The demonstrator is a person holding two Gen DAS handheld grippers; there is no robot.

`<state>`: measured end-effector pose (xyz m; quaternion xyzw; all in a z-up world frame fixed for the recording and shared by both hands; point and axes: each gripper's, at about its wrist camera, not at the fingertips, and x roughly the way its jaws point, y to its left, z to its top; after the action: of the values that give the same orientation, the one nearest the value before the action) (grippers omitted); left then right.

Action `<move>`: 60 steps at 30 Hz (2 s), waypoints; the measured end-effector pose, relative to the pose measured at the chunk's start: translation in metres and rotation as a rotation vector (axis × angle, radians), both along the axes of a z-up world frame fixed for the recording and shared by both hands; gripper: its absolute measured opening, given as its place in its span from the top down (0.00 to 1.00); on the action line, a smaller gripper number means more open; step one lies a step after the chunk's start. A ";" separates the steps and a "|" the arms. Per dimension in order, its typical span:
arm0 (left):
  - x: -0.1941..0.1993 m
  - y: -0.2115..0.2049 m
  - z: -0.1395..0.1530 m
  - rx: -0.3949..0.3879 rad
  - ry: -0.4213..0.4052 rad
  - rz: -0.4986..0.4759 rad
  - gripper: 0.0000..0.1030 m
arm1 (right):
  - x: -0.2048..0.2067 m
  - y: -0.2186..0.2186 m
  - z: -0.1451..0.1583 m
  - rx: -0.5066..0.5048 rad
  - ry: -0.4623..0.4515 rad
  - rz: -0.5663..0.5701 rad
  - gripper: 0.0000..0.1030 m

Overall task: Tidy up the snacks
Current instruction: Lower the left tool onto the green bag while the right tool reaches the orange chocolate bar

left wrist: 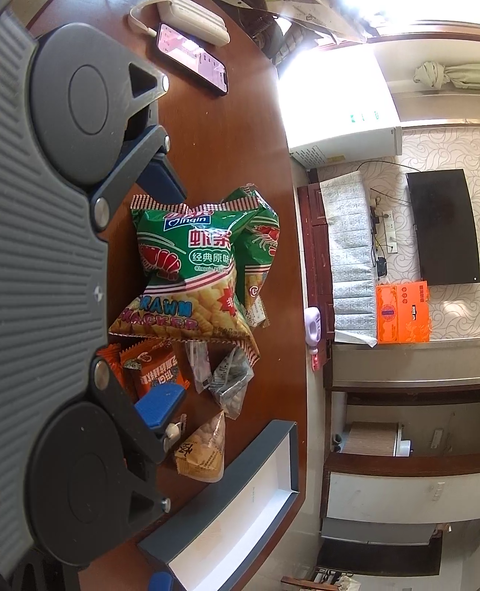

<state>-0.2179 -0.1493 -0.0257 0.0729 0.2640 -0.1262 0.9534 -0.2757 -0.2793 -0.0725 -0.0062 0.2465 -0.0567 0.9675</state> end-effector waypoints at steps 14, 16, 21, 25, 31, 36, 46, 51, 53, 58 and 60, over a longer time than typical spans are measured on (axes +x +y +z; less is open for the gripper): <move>0.012 -0.004 -0.003 0.009 0.023 -0.002 0.00 | 0.002 0.000 0.000 0.002 0.010 0.004 0.16; 0.013 -0.003 -0.003 0.010 0.025 0.004 0.00 | 0.002 0.000 0.000 0.002 0.010 0.006 0.16; 0.016 0.005 -0.003 -0.020 0.031 0.037 0.00 | 0.003 -0.001 0.000 0.007 0.009 0.009 0.16; 0.019 0.005 -0.005 -0.020 0.037 0.047 0.00 | 0.003 -0.005 0.000 0.031 0.009 0.007 0.16; 0.015 -0.004 -0.008 0.020 0.015 0.031 0.00 | 0.002 -0.008 0.002 0.050 0.001 0.010 0.16; 0.014 -0.003 -0.008 0.038 0.006 0.031 0.00 | 0.001 -0.012 0.003 0.084 -0.006 0.013 0.16; 0.026 0.009 -0.016 0.047 0.058 -0.059 0.06 | 0.036 -0.002 -0.006 0.023 0.060 0.138 0.16; 0.035 0.021 -0.017 0.024 0.087 -0.054 0.06 | 0.055 0.014 -0.015 -0.071 0.103 0.300 0.23; 0.038 0.025 -0.019 0.016 0.101 -0.053 0.06 | 0.060 0.024 -0.018 -0.131 0.116 0.380 0.23; 0.042 0.025 -0.021 0.028 0.104 -0.070 0.06 | 0.084 0.027 -0.024 -0.169 0.166 0.460 0.23; 0.042 0.019 -0.022 0.043 0.096 -0.094 0.06 | 0.093 0.024 -0.024 -0.142 0.177 0.476 0.23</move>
<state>-0.1756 -0.1308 -0.0475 0.0998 0.3083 -0.1685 0.9309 -0.1832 -0.2557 -0.0962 -0.1369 0.3173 0.1559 0.9253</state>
